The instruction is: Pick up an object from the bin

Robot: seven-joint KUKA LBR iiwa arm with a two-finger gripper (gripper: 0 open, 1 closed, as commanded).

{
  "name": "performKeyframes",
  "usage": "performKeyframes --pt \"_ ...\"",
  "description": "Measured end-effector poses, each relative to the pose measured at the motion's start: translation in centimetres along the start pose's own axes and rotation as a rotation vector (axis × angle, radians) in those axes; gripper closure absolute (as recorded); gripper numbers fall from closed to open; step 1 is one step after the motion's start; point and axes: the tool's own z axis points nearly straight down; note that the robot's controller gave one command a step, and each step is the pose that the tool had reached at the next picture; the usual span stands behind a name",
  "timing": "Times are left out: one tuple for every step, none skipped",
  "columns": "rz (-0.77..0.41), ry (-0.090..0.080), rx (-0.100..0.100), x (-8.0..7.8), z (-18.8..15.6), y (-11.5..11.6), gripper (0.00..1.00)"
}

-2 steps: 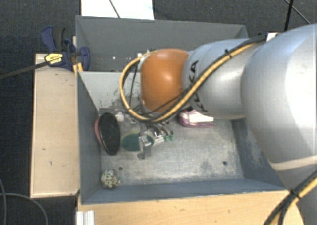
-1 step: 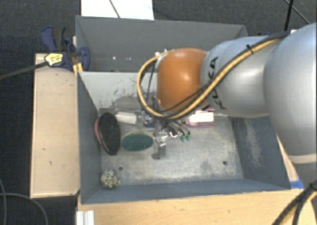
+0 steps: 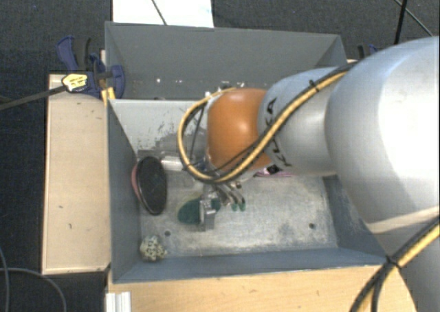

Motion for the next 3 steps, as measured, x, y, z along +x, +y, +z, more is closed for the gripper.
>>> performKeyframes --pt "0.002 0.000 0.000 -0.1 0.0 0.0 0.00" --pt "0.003 0.000 0.000 -0.1 0.0 0.0 1.00" --pt "0.005 -0.002 0.000 -0.3 -3.2 0.0 1.00"
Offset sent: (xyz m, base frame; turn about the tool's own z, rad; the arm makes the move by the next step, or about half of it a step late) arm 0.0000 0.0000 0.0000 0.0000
